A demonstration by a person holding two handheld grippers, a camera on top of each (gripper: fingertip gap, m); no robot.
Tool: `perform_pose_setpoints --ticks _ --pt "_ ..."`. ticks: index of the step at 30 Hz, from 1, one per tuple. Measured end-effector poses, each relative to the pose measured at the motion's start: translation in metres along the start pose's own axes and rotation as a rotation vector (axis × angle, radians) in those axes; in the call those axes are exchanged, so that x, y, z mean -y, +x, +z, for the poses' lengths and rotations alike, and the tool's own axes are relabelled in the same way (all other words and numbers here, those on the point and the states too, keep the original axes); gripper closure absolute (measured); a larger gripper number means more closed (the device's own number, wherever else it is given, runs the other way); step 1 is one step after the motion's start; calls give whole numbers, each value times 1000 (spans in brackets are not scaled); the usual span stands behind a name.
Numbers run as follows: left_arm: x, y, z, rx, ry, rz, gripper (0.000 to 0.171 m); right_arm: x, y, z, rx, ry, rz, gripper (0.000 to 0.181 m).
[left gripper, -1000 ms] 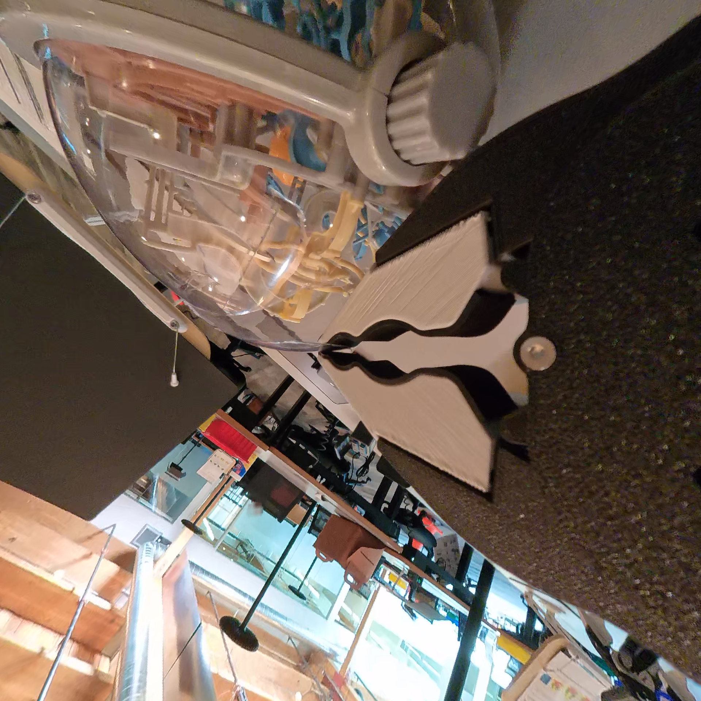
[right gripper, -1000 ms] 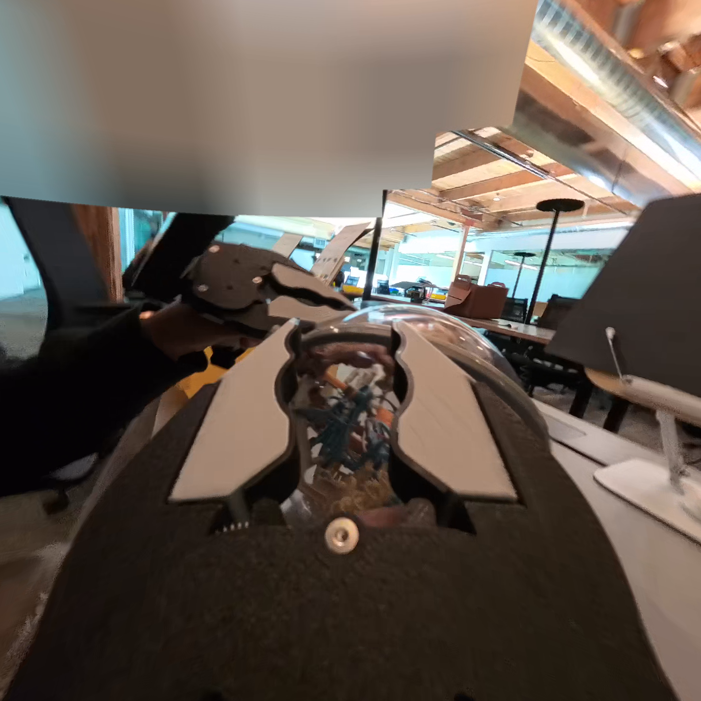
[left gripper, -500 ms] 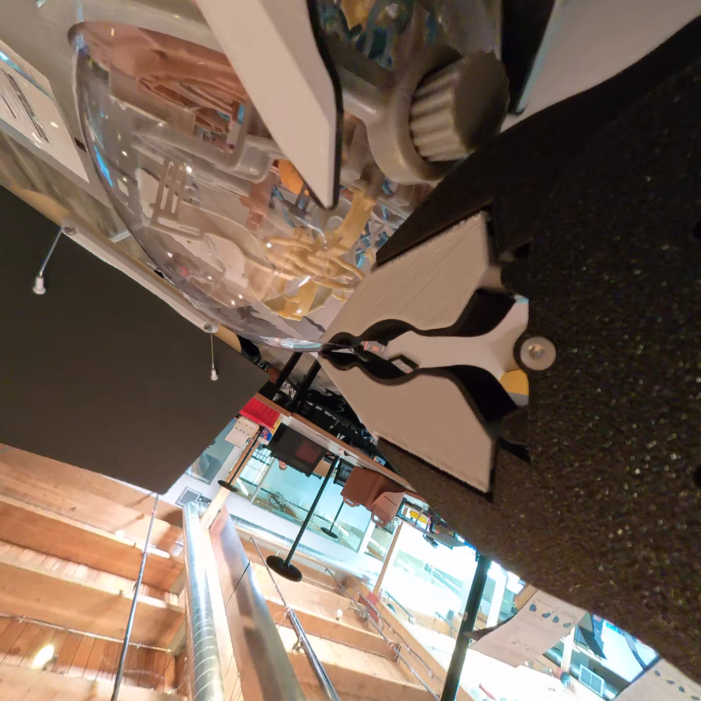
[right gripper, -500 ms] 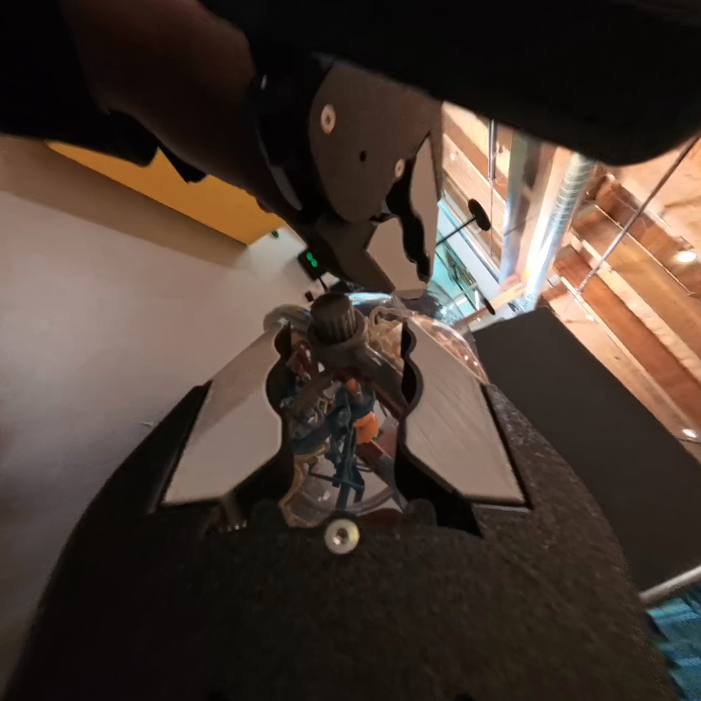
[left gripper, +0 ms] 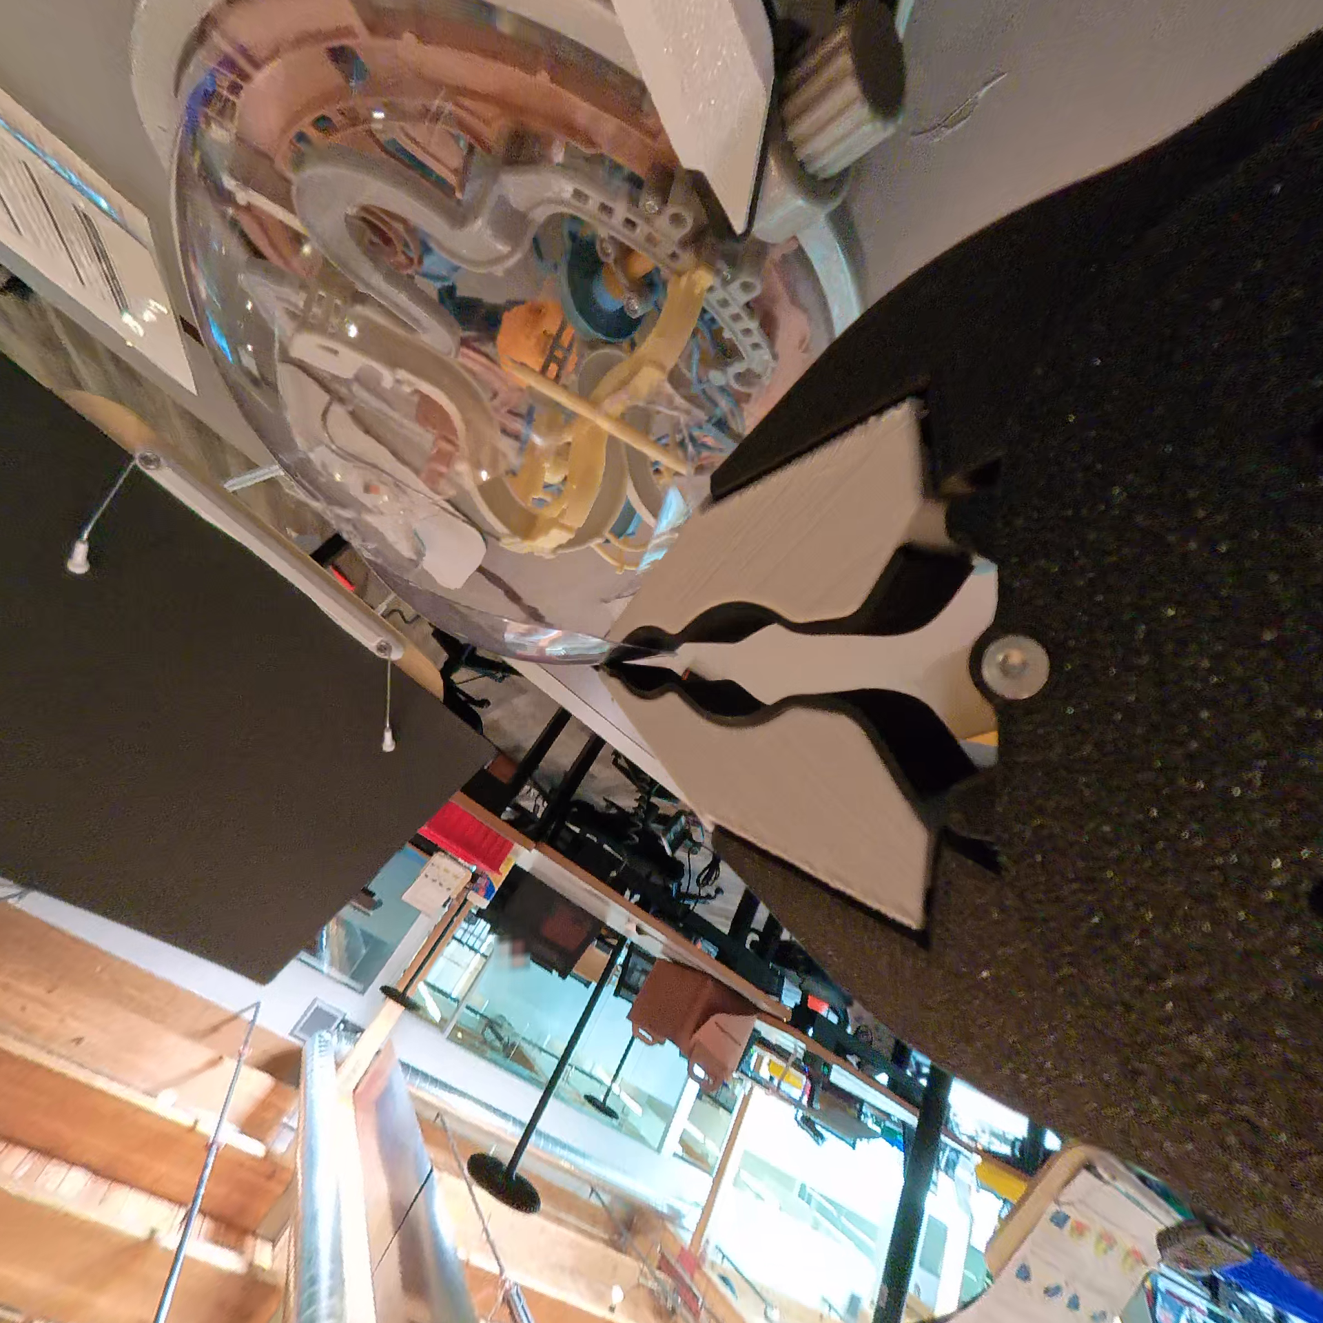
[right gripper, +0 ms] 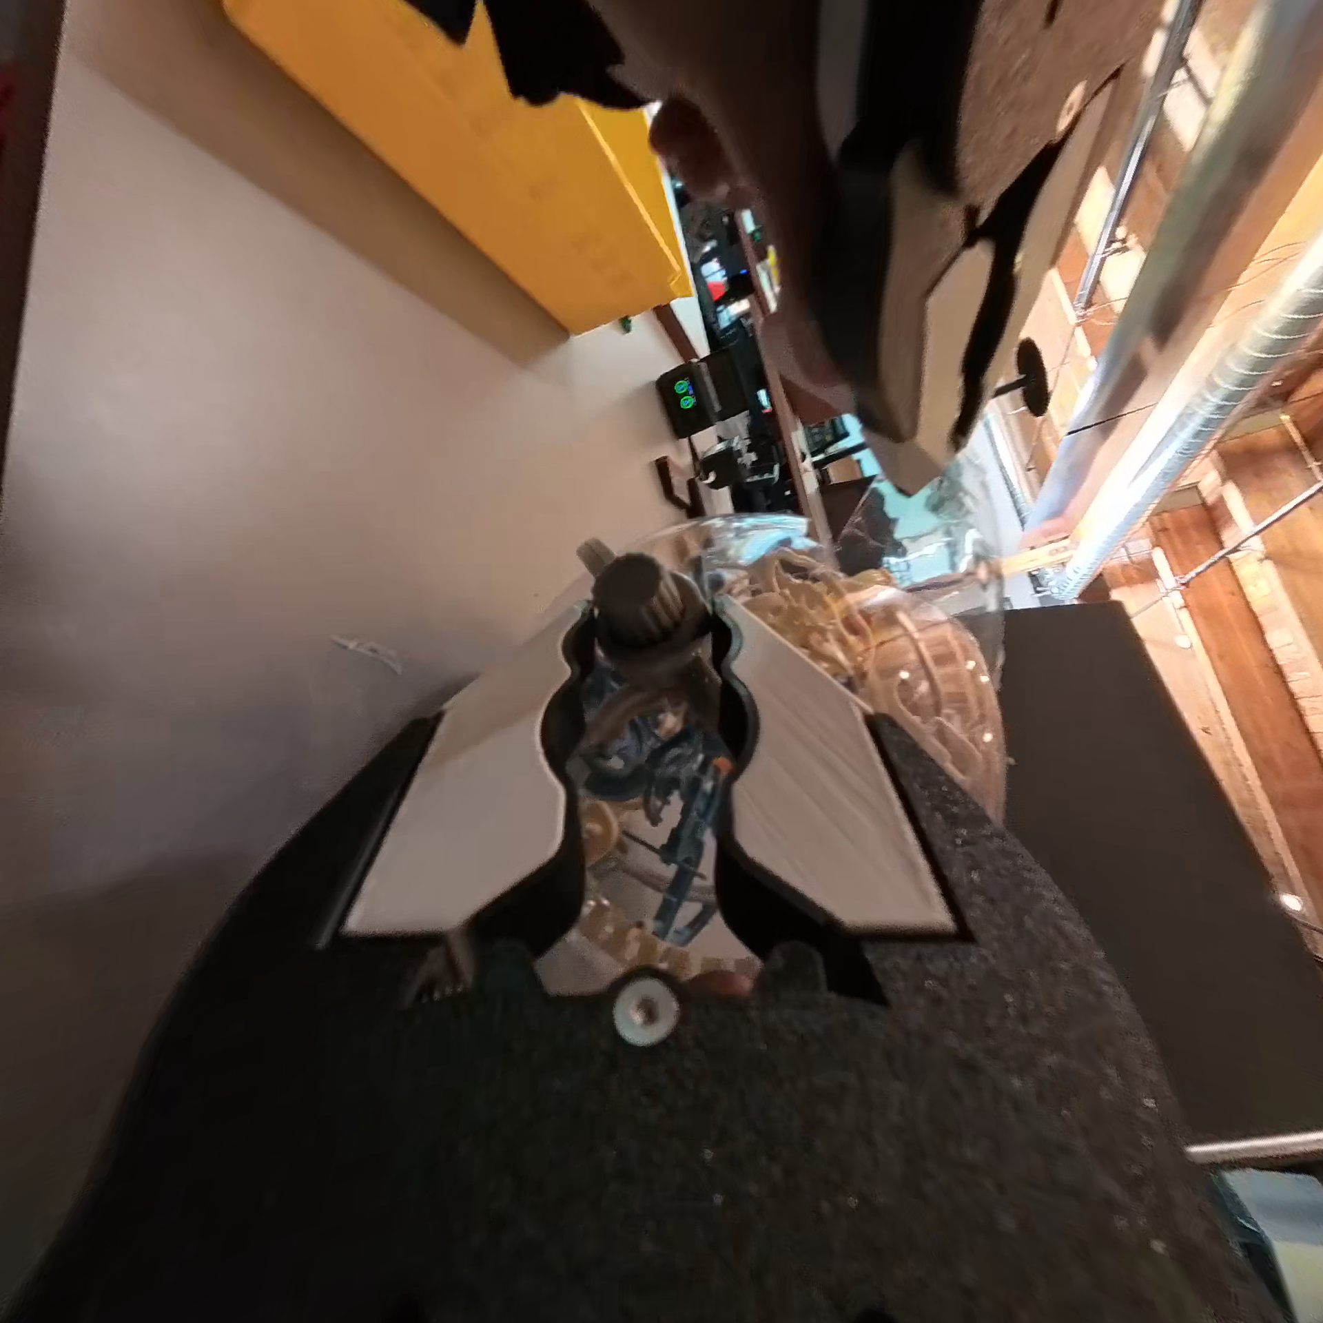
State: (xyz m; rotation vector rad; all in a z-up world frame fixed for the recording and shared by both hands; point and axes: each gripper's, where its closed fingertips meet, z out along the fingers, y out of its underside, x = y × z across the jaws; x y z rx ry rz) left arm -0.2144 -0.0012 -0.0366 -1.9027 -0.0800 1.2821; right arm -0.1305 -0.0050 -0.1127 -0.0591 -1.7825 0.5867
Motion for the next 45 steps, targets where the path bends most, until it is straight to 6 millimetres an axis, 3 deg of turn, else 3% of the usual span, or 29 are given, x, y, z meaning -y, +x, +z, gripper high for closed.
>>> perform_pose_setpoints --ticks 26,40,45 --pt "7 0 -7 -85 45 -64 171 -9 -16 -12 193 -8 136 147" --pt "10 16 7 17 51 90 171 -14 -2 -1 82 13 166 148" --pt "0 6 15 103 15 144 171 -2 28 -20 5 132 368 148"
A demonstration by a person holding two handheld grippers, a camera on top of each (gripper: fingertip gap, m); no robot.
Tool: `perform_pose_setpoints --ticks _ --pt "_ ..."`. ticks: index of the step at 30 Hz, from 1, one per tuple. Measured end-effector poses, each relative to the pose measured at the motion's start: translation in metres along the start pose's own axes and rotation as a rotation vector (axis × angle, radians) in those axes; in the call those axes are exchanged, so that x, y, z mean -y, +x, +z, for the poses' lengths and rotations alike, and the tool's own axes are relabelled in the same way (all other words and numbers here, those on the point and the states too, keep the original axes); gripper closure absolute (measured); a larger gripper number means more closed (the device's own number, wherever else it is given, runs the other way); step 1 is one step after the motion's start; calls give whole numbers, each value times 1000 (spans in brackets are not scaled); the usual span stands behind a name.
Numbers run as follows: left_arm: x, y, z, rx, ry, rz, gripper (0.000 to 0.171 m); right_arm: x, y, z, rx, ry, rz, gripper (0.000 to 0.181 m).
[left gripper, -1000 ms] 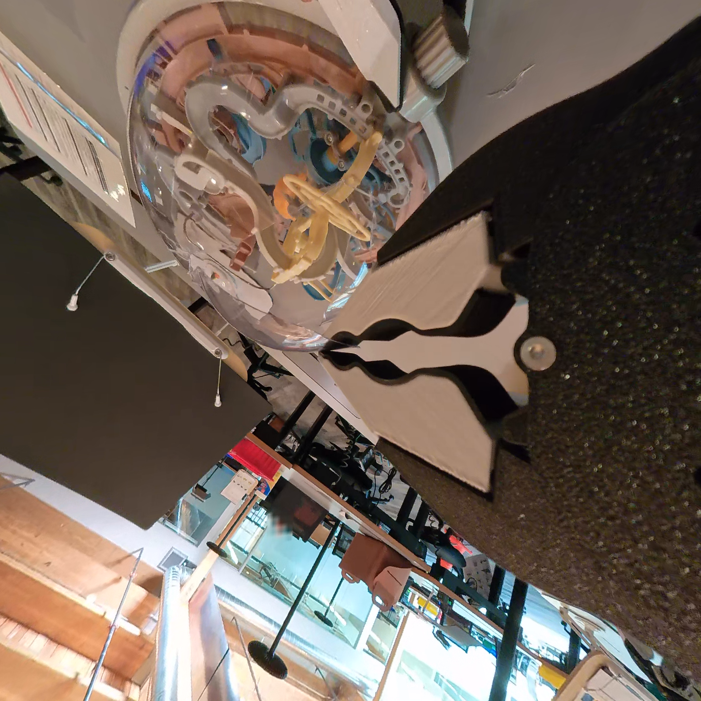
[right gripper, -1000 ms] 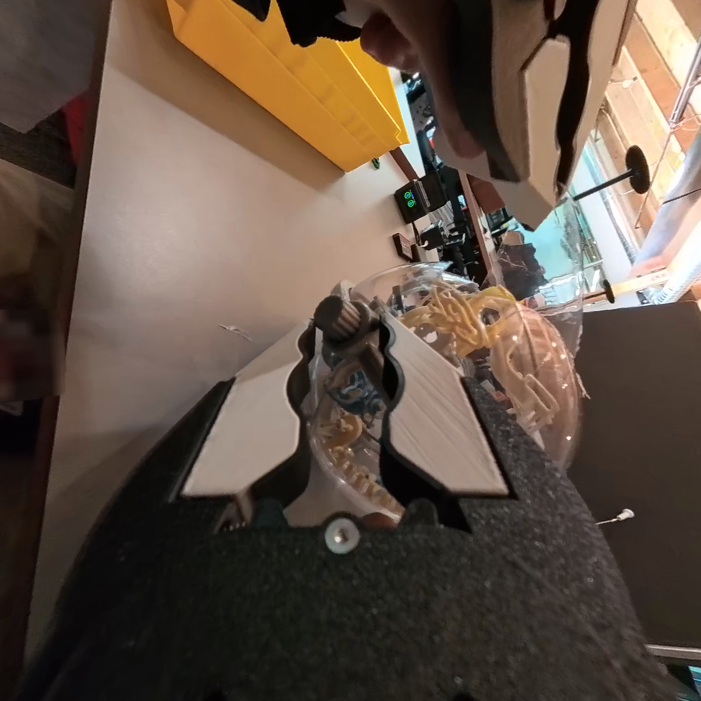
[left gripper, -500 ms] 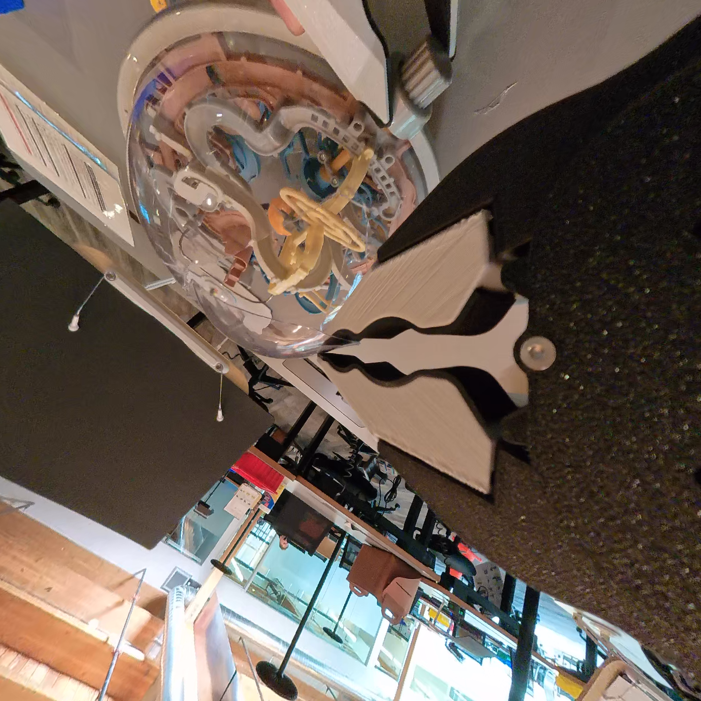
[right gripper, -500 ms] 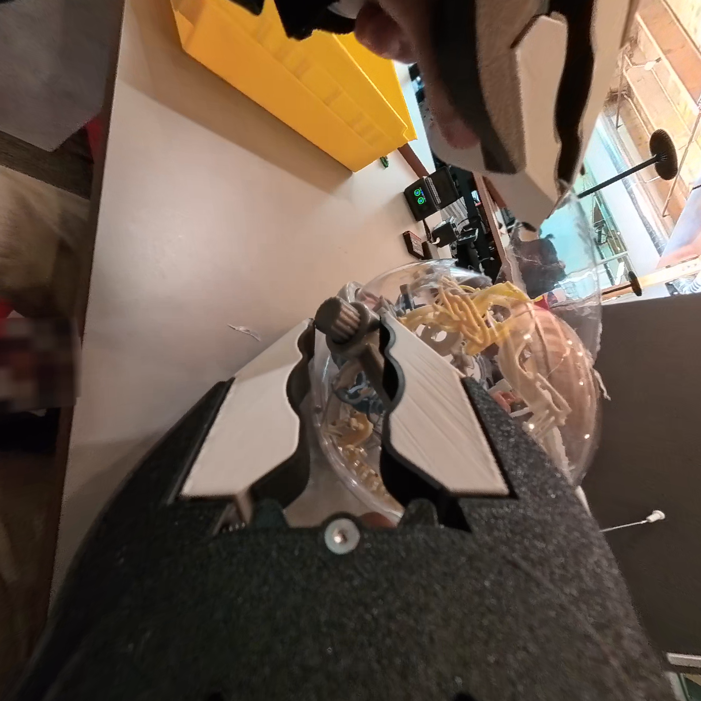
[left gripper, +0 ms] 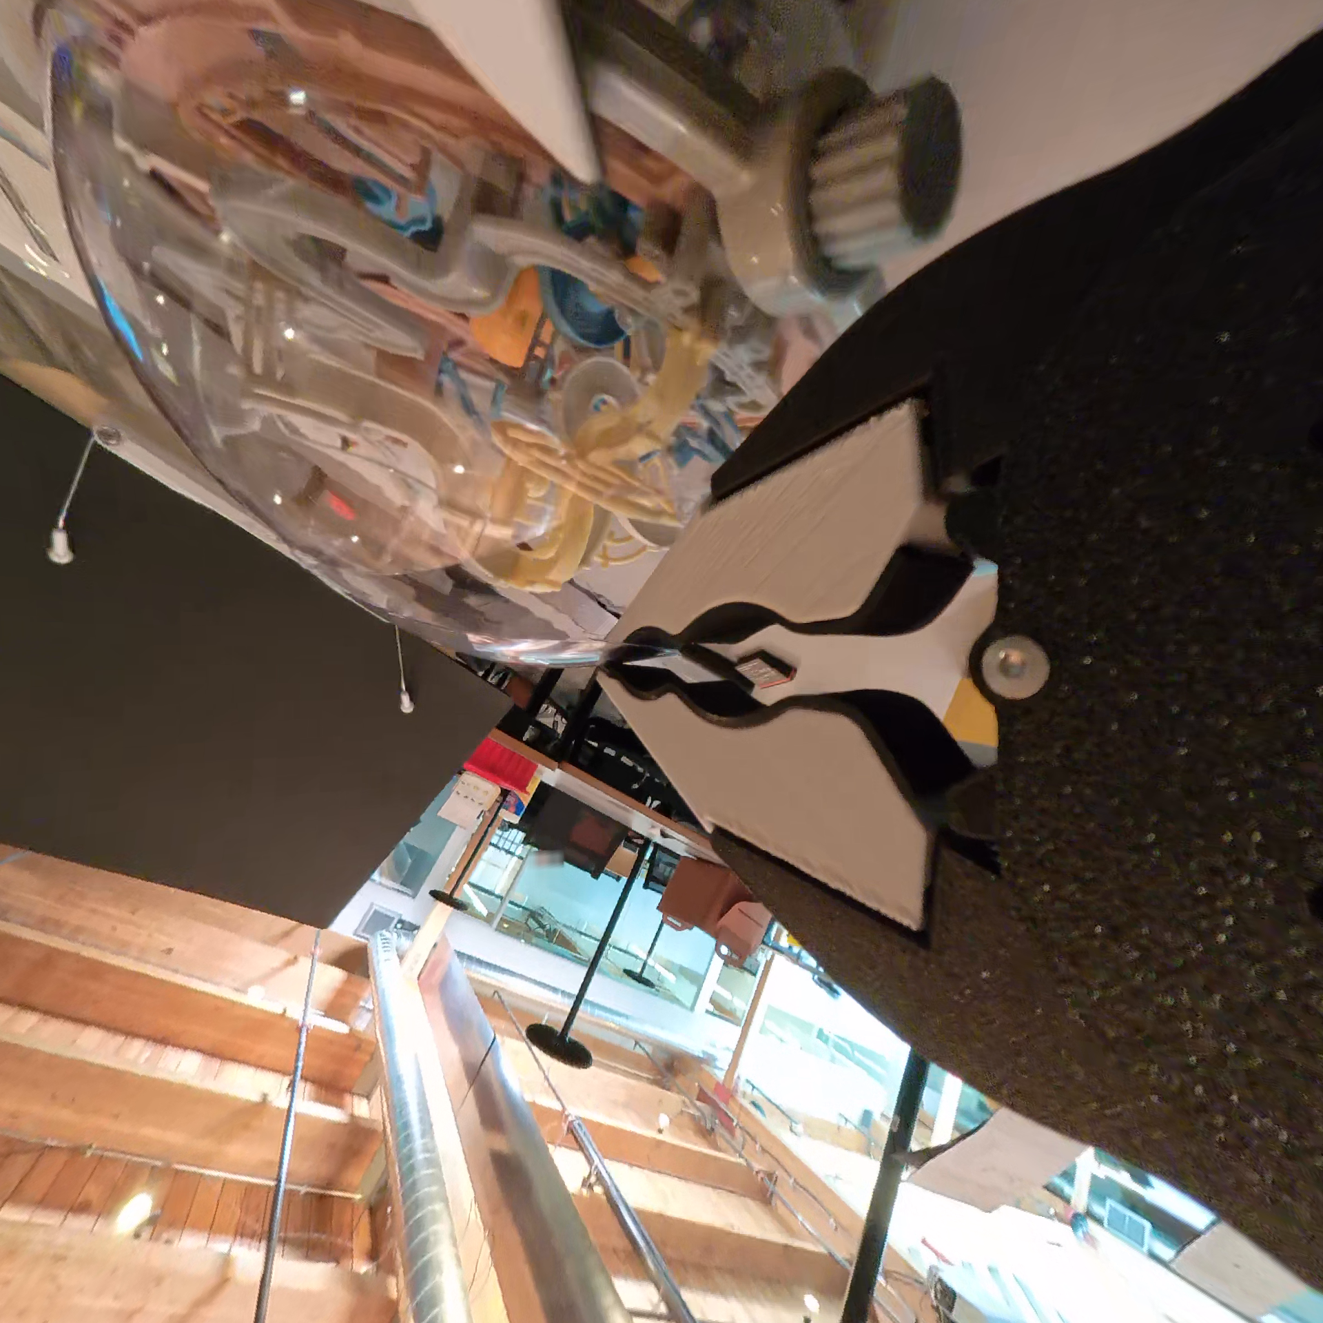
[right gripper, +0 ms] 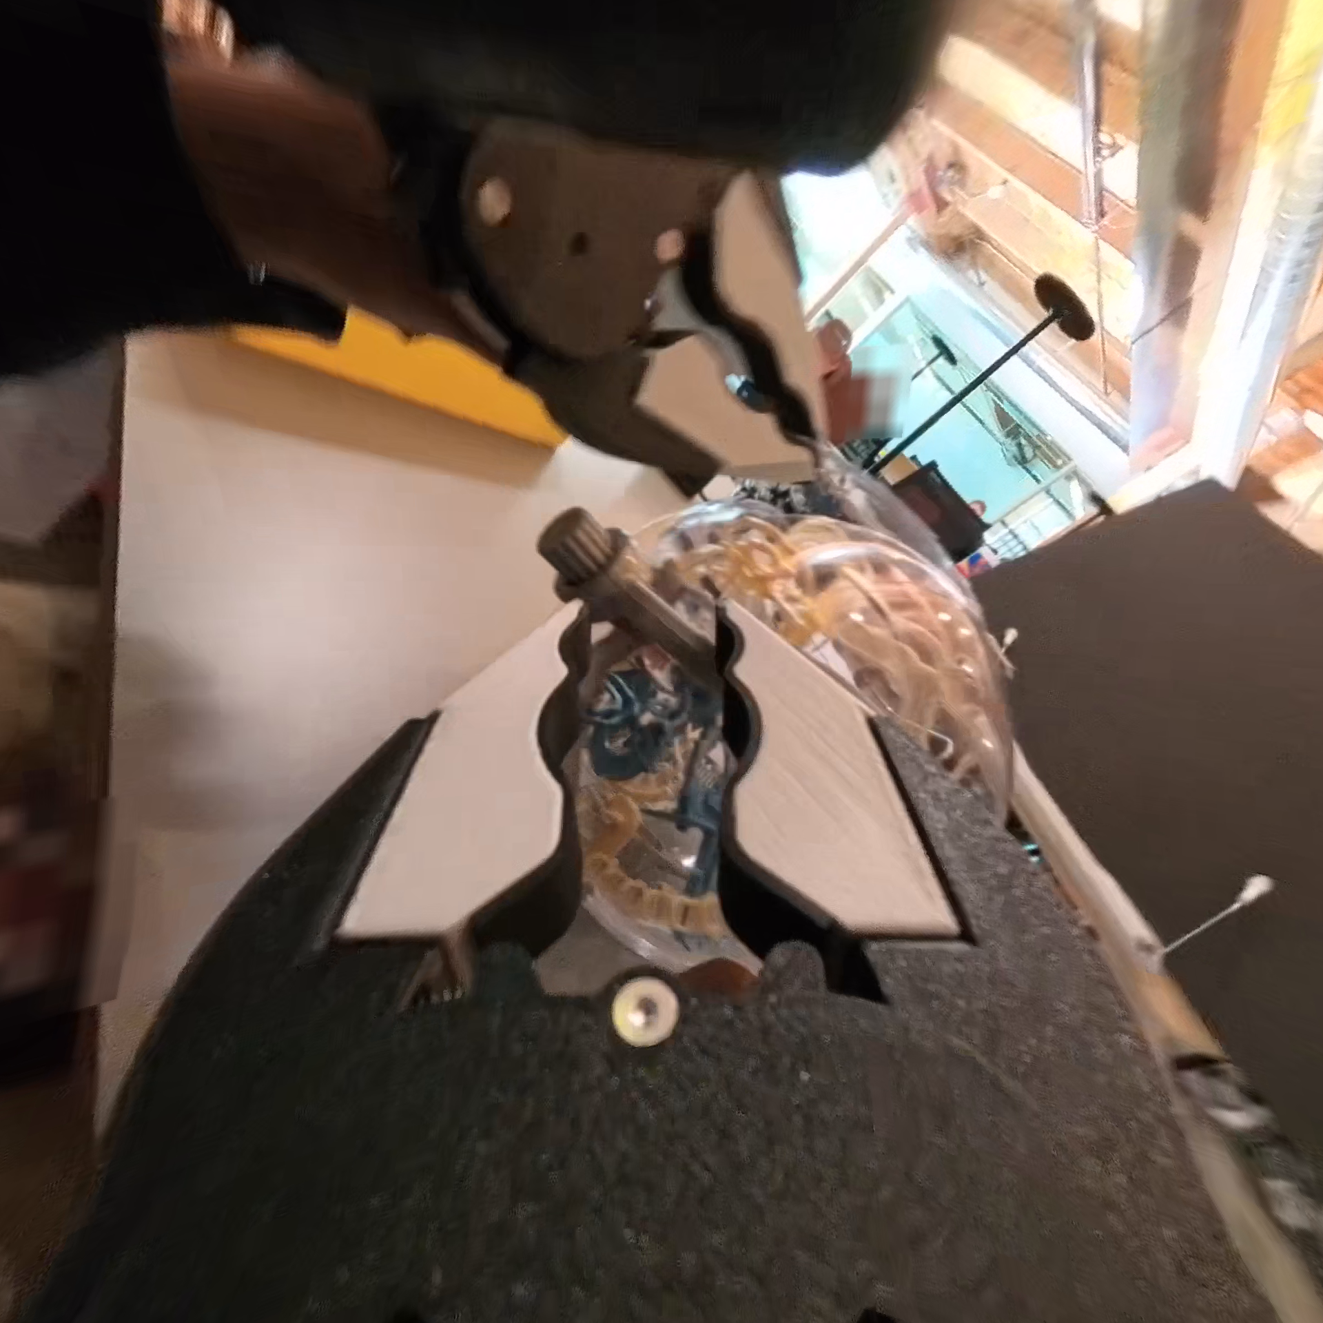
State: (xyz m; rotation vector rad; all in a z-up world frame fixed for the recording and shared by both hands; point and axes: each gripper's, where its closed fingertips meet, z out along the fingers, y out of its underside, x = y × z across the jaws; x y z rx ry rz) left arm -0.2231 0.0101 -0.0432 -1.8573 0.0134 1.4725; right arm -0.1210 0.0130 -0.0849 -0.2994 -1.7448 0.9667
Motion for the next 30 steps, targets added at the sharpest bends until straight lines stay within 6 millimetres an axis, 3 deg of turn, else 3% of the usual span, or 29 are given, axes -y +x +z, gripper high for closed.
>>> perform_pose_setpoints --ticks 2,4,7,9,12,15,18,21,24,27,30 --pt "-1 -2 1 -6 8 -34 171 5 17 -15 -34 45 153 148" --pt "-1 -4 1 -10 14 -51 171 -12 36 -34 -87 14 313 142" --pt "0 -4 1 -11 16 -57 171 -78 51 -70 -162 -174 609 104" --pt "3 -3 1 -9 23 -55 171 -128 47 -98 -198 -326 892 84" --pt "5 -2 0 -5 28 -46 171 -178 40 -127 -264 -456 1160 82" --pt "7 -1 -1 -9 30 -46 171 -204 39 -137 -313 -565 1130 98" --pt "7 -2 -2 -13 30 -47 171 -213 37 -125 -284 -617 1123 100" --pt "7 -4 -5 -15 36 -47 171 -238 30 -125 -283 -747 1061 107" --pt "6 -4 -6 -28 42 -60 171 -245 35 -131 -300 -752 1087 107" --pt "4 -4 -5 -29 44 -62 171 -251 40 -143 -296 -757 1072 137" --pt "2 -5 -4 -30 41 -64 171 -254 42 -148 -269 -751 1066 145"
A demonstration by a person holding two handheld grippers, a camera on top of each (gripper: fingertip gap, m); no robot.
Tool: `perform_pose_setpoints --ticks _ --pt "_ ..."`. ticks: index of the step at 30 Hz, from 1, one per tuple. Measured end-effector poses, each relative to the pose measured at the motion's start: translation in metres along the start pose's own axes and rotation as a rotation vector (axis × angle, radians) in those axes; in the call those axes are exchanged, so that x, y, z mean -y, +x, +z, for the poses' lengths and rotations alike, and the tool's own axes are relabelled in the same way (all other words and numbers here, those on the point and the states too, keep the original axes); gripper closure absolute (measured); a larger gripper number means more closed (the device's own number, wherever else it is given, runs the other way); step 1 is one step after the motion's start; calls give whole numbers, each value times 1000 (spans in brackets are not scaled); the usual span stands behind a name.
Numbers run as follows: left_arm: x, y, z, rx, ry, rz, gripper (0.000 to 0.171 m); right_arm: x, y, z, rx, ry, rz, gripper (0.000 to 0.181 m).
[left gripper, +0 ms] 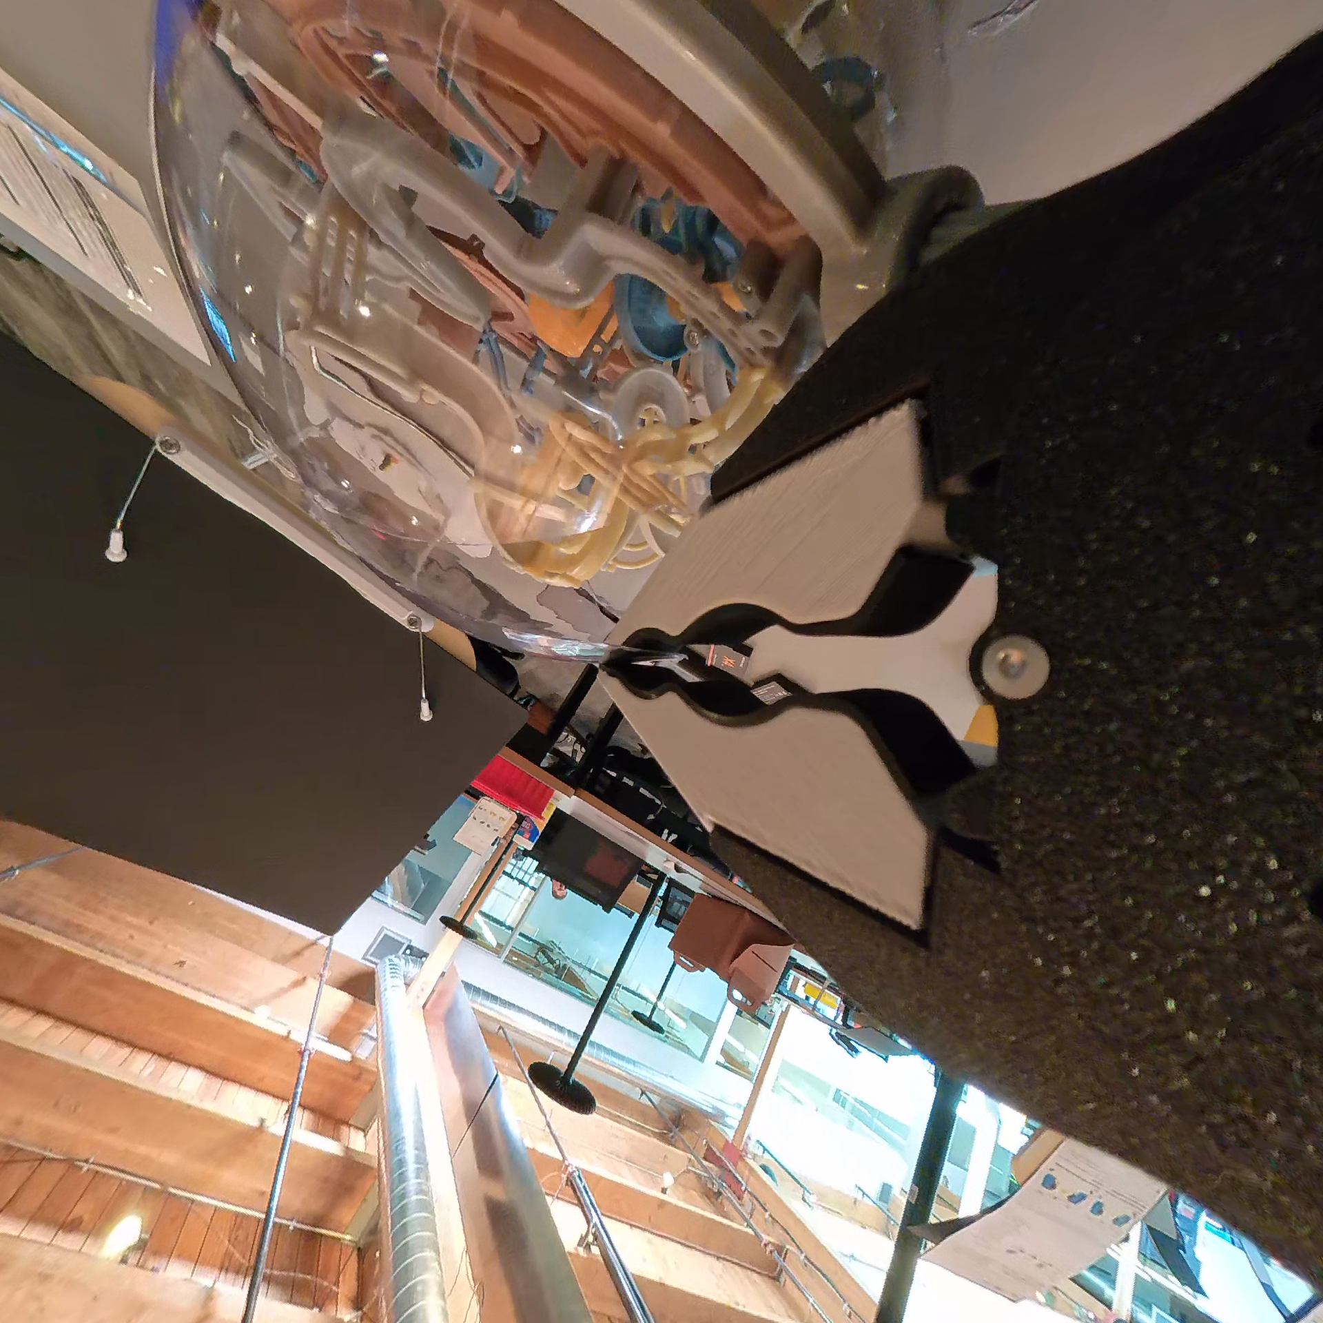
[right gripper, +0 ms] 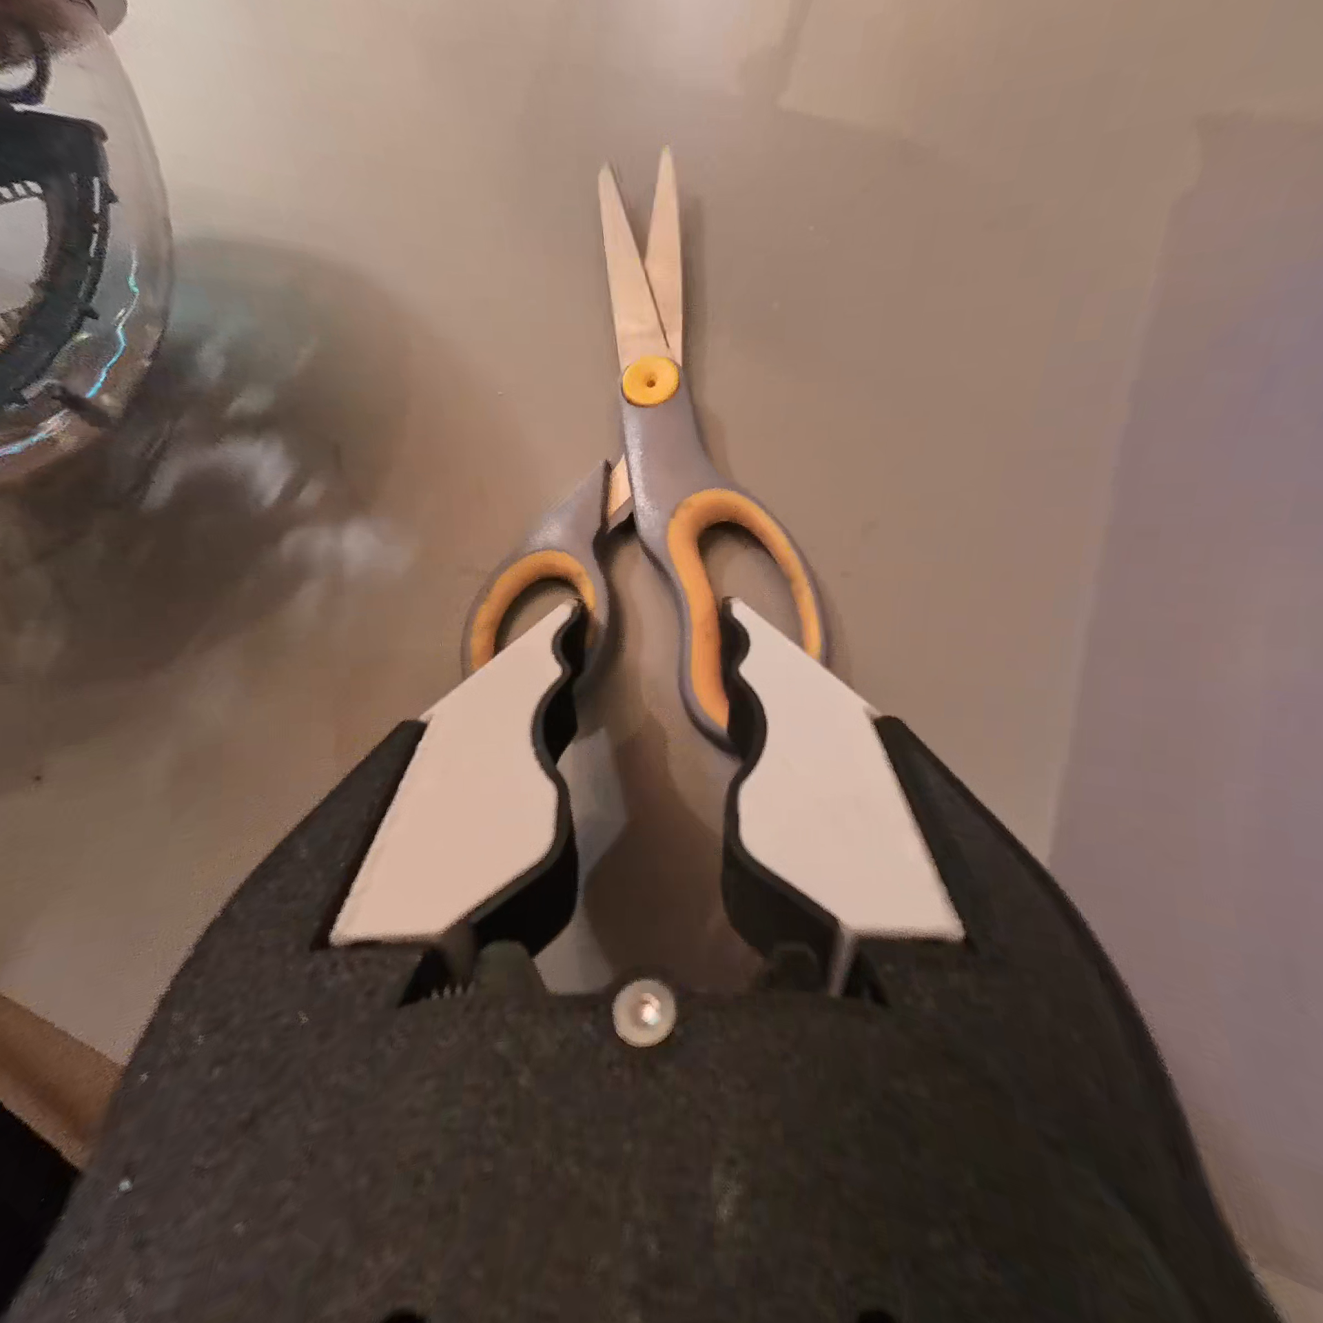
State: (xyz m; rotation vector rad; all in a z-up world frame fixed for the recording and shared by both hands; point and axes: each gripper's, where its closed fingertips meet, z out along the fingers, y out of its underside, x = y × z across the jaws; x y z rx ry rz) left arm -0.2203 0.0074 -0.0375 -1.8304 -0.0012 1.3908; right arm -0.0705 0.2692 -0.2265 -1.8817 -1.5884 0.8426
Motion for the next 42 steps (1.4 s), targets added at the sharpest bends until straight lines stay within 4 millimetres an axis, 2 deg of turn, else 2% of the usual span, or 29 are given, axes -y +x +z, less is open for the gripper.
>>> perform_pose_setpoints --ticks 5,7,10,13,18,21,25,31,35,38,40,42 --pt "-1 0 1 0 -7 2 171 3 1 4 5 -10 -68 146" --pt "-1 0 0 2 -8 6 171 3 -2 4 29 -20 -74 160" --pt "0 0 -1 3 -9 11 171 -3 -6 -2 49 -26 -72 160" --pt "0 -1 -1 2 -9 11 171 -25 -16 -24 98 -63 -77 159" --pt "-3 -1 1 -3 -11 3 171 -78 -32 -81 129 -185 -111 158" --pt "-3 0 2 -2 -7 4 171 -88 -32 -90 45 -173 -148 141" --pt "1 1 2 -9 3 4 171 -82 -34 -84 -15 -149 -272 140" --pt "5 2 0 -16 13 10 171 -77 -37 -77 35 -214 -329 141" --pt "5 3 0 -18 8 14 171 -76 -48 -71 120 -235 -354 157" --pt "5 3 0 -17 9 18 171 -67 -60 -65 183 -199 -210 159" --pt "5 3 0 -17 9 19 171 -52 -80 -64 334 -96 -9 159" --pt "4 3 0 -21 5 17 171 -32 -90 -67 469 14 184 159"
